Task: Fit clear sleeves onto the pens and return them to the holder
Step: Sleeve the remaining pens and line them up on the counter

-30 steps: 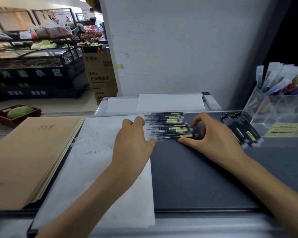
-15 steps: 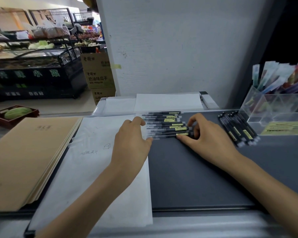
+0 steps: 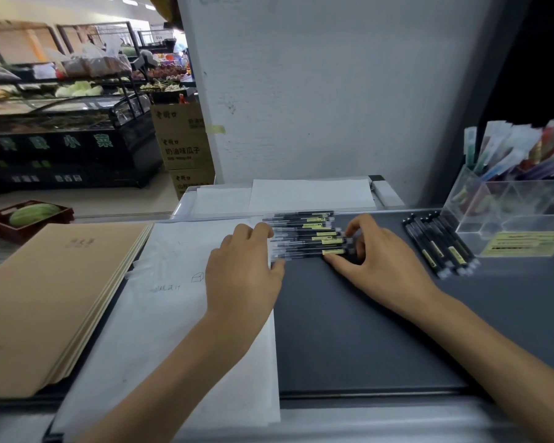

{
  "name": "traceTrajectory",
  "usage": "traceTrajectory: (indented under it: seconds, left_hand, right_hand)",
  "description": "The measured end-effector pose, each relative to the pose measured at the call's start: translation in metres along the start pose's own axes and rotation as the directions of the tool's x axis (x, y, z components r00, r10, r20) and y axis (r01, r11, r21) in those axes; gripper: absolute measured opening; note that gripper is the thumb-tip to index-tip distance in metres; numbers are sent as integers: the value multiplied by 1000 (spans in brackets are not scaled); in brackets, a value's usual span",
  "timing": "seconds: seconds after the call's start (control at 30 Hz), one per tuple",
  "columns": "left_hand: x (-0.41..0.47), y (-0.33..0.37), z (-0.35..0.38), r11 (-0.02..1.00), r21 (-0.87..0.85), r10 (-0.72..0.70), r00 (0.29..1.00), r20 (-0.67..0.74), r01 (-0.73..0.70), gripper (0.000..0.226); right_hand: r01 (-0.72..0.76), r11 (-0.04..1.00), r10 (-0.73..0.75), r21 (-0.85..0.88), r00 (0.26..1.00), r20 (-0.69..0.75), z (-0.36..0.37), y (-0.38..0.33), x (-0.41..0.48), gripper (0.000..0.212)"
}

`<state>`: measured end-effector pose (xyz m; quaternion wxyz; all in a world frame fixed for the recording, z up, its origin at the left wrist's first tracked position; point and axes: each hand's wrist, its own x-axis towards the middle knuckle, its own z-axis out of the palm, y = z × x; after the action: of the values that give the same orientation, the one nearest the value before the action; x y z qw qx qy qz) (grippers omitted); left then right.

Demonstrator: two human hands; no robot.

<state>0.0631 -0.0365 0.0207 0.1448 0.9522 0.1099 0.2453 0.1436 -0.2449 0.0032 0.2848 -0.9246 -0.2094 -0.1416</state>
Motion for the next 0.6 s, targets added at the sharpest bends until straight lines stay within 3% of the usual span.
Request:
traceTrajectory:
  seconds: [0.33,0.5,0.6]
  left_hand:
    - [-9,9,1,986,147,77,996,34,-81,44]
    - [-37,36,-1,966,97,239,971,3,-238,36]
    - [-44,58,2,946,70,318,948,8,-318,36]
  right_hand:
    - [0,999,-1,-51,1000,-15,-9,-9,-10,54]
    - [26,999,-34,-41,978,-208,-32,-6,-38,37]
    - [-7,996,-15,-87,970,-245,-51,8,-62,33]
